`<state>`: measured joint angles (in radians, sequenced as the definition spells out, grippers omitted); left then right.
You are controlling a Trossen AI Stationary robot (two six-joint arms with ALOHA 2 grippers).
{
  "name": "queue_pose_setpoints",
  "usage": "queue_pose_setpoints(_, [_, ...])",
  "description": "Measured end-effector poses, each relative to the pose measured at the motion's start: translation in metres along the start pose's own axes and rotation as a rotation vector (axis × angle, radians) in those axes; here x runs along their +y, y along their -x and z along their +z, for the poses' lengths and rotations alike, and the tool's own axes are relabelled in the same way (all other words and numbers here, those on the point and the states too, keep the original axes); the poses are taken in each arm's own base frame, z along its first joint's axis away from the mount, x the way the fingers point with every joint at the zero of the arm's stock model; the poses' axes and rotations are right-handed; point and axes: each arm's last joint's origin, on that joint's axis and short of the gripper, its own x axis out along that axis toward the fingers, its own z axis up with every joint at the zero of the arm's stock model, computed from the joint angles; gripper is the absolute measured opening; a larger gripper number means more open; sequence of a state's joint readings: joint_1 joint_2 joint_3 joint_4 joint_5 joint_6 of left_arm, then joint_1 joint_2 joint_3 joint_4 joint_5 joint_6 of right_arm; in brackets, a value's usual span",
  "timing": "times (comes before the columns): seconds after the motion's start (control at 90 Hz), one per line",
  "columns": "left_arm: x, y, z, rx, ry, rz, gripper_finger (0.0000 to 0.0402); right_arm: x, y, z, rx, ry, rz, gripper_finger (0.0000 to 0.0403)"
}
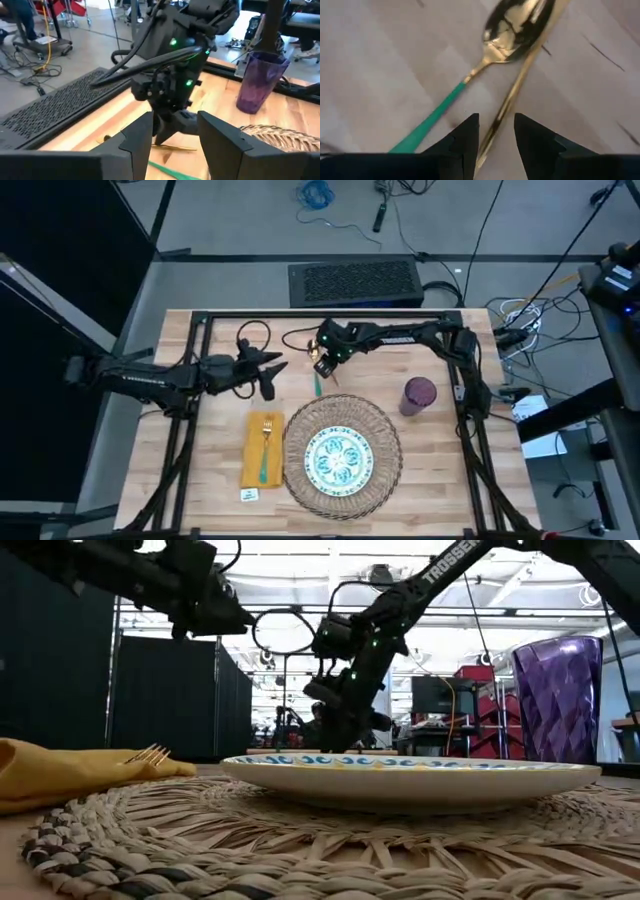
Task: Set table place
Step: Put the gold table knife to the right of the white plate on the brown table mat
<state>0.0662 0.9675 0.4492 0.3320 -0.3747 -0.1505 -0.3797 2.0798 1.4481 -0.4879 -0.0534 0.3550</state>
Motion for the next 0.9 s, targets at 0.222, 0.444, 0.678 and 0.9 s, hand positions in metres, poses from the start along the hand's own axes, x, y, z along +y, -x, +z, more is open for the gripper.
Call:
queue_pose_setpoints(0.222, [0.000, 0.000, 0.000, 0.001, 0.000, -0.004, 0.0141, -0.001, -0.011, -0.002, 0.009, 0.003, 0.000, 0.0112])
queue_pose_setpoints(0.444, [0.000, 0.000, 0.000, 0.002, 0.000, -0.004, 0.0141, 0.002, -0.014, -0.003, 0.010, 0.006, -0.003, 0.0111])
queue_pose_setpoints(0.678, [0.000, 0.000, 0.000, 0.002, 0.000, -0.004, 0.0141, 0.001, -0.015, -0.004, 0.012, 0.013, -0.020, 0.0049])
queue_pose_setpoints(0.9, [0.000, 0.000, 0.000, 0.002, 0.000, -0.004, 0.0141, -0.004, -0.010, -0.003, 0.028, 0.042, -0.034, 0.0005])
